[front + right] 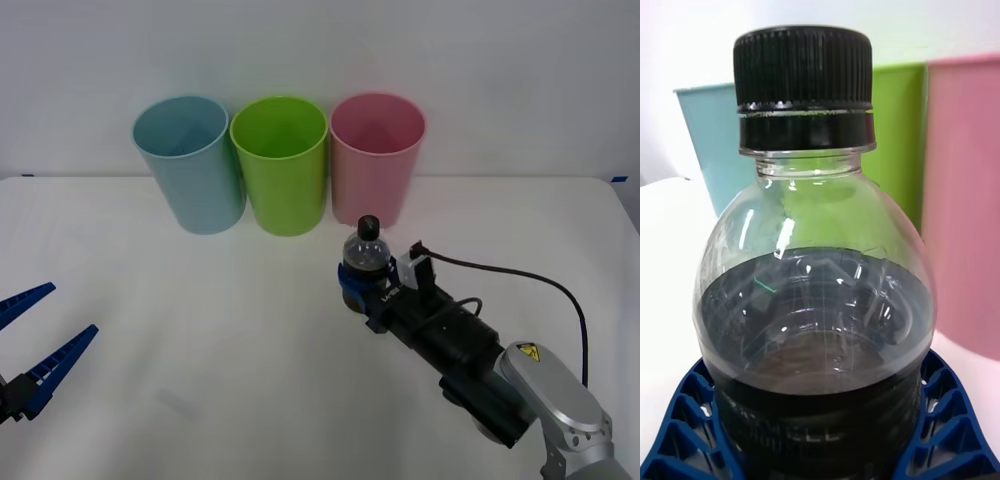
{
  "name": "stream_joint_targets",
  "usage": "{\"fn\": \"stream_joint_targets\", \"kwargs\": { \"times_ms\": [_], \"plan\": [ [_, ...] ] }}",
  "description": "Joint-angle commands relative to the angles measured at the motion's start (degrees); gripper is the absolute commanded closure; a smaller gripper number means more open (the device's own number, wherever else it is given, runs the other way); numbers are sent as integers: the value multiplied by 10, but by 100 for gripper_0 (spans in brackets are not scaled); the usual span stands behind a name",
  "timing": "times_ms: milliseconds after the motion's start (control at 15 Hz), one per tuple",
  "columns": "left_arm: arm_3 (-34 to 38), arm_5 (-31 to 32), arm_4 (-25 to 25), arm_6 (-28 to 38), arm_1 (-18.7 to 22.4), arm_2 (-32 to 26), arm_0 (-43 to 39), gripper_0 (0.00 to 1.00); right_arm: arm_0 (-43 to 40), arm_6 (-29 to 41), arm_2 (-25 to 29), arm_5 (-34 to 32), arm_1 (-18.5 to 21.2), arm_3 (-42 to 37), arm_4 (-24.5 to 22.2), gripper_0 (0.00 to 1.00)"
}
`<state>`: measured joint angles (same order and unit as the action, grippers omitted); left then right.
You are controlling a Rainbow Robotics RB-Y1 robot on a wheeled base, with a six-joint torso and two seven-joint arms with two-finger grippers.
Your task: Grasp the object on the table and drop it into the matching bin: aluminum can to the light blue bin, PET bottle to the pink bin.
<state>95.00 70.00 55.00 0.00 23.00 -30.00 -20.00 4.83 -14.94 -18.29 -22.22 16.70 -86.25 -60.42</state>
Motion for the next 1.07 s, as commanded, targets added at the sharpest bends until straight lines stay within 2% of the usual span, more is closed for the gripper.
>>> {"fn": "stream_joint_targets", "kwargs": {
  "times_ms": [67, 600, 800, 1067],
  "plan": [
    [0, 0, 0, 0, 0, 0, 0, 0, 0, 32, 2, -4, 21, -32, 0, 100],
    [0, 0, 0, 0, 0, 0, 0, 0, 0, 185, 15, -15, 105, -148, -1, 100],
    [0, 0, 0, 0, 0, 0, 0, 0, 4, 237, 32, -15, 120, -186, -1, 100],
    [0, 0, 0, 0, 0, 0, 0, 0, 46, 300, 46, -10, 138, -193, -1, 100]
  ]
}}
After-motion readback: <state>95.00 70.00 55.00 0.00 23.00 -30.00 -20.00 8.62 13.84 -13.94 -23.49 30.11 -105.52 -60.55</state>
